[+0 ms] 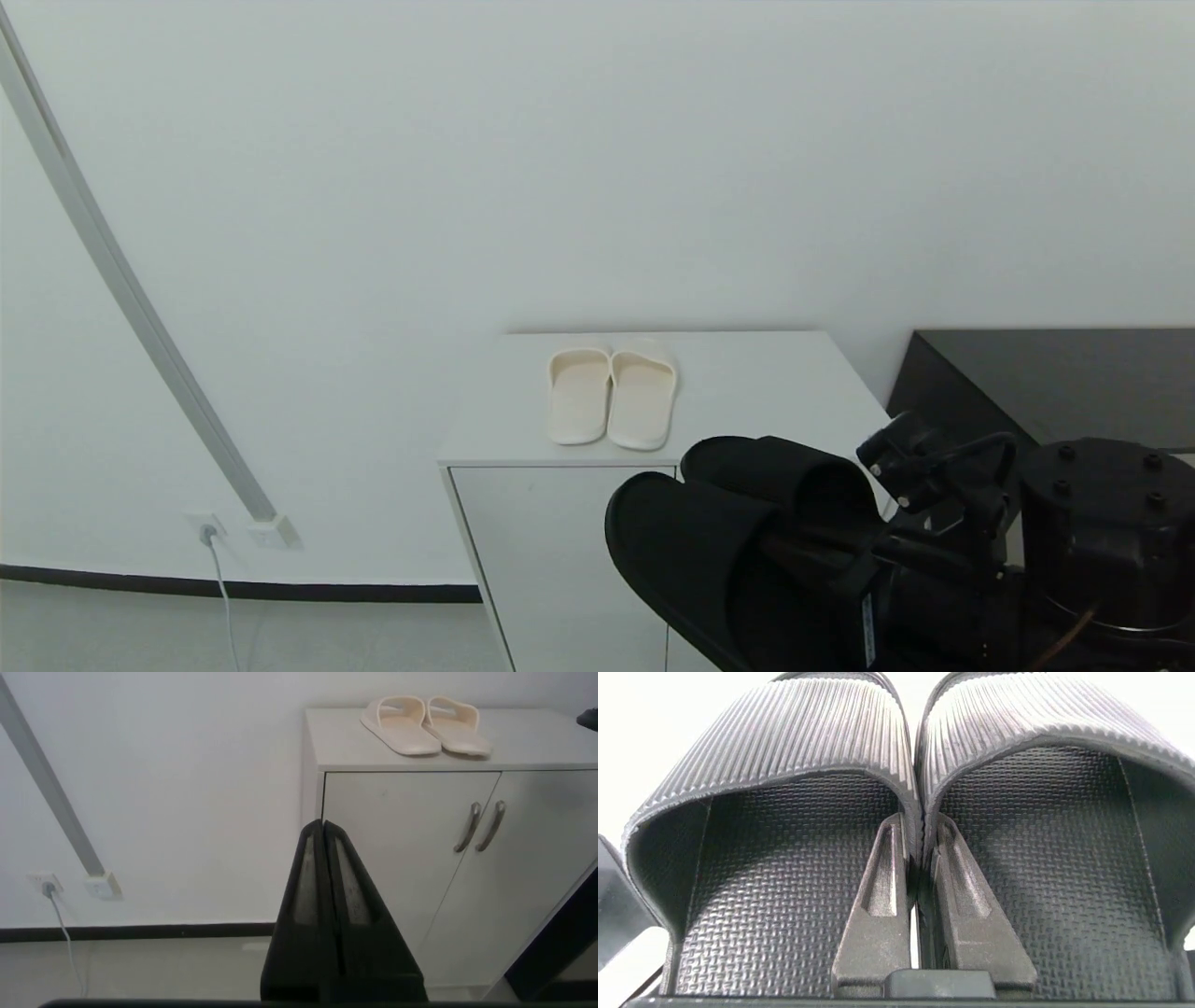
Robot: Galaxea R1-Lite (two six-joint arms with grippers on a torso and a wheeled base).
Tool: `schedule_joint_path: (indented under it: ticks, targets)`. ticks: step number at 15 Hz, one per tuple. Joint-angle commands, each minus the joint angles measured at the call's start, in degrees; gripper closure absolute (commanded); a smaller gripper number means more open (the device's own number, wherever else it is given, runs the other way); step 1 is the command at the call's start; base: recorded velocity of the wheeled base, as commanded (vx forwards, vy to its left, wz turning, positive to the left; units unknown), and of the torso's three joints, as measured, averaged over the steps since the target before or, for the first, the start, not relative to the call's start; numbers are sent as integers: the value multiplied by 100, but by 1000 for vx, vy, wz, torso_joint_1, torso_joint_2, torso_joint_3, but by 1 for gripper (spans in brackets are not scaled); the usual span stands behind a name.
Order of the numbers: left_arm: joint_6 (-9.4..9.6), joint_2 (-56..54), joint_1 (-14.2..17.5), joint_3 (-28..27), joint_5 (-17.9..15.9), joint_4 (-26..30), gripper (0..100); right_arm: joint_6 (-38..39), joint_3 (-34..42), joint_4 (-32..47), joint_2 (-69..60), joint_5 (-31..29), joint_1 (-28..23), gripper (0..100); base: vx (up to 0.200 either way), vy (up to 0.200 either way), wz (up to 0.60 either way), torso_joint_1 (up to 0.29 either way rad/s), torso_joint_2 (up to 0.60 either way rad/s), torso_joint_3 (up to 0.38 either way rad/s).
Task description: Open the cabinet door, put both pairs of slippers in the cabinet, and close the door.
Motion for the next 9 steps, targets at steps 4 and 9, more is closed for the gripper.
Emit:
schedule_joint_path:
  ticks: [4, 9]
  targets:
    - [-2, 0, 1, 0, 1, 0, 100, -10, 72, -23, -49, -9, 45, 100, 0, 0, 0, -8, 18, 16]
    - [-2, 0, 1, 0, -16, 9, 0, -10, 98, -23, -40, -9, 89, 100, 0, 0, 0, -145, 345, 187]
